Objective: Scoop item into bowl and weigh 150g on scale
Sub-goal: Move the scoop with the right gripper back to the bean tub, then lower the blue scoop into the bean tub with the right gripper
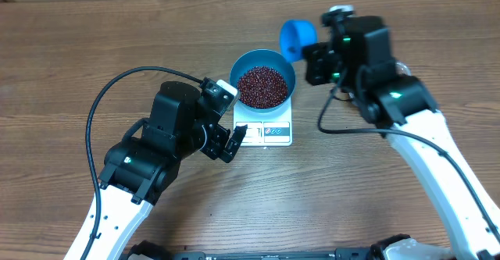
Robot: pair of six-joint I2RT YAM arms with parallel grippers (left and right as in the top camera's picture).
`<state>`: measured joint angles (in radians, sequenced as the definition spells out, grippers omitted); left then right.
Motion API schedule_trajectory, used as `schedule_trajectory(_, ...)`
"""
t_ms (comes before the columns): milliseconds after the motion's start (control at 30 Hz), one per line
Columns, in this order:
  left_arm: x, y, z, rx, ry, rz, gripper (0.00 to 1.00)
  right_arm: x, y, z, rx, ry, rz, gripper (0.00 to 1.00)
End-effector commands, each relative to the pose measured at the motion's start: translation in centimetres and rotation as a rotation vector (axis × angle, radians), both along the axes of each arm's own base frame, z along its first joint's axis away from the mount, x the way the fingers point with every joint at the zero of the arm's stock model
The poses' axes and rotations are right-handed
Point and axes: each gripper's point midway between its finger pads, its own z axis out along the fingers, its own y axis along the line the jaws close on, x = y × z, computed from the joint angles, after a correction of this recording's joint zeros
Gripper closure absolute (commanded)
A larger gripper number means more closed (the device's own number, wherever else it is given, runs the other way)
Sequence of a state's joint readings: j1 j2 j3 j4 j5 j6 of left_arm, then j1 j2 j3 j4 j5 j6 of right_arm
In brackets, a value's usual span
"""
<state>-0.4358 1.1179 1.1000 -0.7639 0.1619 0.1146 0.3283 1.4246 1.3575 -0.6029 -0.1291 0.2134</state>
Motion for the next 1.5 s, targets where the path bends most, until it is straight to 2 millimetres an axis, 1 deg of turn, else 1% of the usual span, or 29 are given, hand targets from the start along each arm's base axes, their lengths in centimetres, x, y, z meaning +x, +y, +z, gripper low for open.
schedule_trajectory(0,0.0,-0.1,-0.3,0.006,0.004,-0.021,0.00,-0.1,-3.7,3.5,0.016,-0.067,-0.107,0.96)
schedule_trajectory(133,0.0,-0.1,-0.3,0.005,0.004,-0.021,0.00,-0.3,-7.7,3.1,-0.019,-0.035,-0.219,0.96)
schedule_trajectory(267,0.0,-0.1,-0.3,0.005,0.004,-0.021,0.00,-0.5,-11.4,1.8,-0.058,0.018,-0.315,0.96)
schedule_trajectory(433,0.0,-0.1,-0.3,0.005,0.004,-0.020,0.00,-0.8,-15.2,1.0,-0.141,0.046,-0.430,0.96)
schedule_trajectory(500,0.0,-0.1,-0.3,0.006,0.004,-0.021,0.01,-1.2,-17.2,0.6,-0.191,0.063,-0.501,0.95)
schedule_trajectory(567,0.0,-0.1,-0.3,0.006,0.004,-0.020,0.00,-1.6,-18.3,0.4,-0.234,0.071,-0.542,0.95)
schedule_trajectory(633,0.0,-0.1,-0.3,0.006,0.004,-0.020,0.00,-1.7,-18.7,0.4,-0.297,0.066,-0.516,0.95)
schedule_trajectory(967,0.0,-0.1,-0.3,0.006,0.004,-0.020,0.01,-1.7,-18.6,0.3,-0.618,0.019,-0.237,0.95)
schedule_trajectory(1033,0.0,-0.1,-0.3,0.006,0.004,-0.020,0.01,-1.7,-18.6,0.3,-0.643,0.014,-0.215,0.95)
schedule_trajectory(1367,0.0,-0.1,-0.3,0.006,0.004,-0.020,0.01,-1.7,-18.6,0.2,-0.646,0.015,-0.214,0.96)
schedule_trajectory(1467,0.0,-0.1,-0.3,0.006,0.004,-0.020,0.00,-1.7,-19.0,0.3,-0.674,0.016,-0.221,0.96)
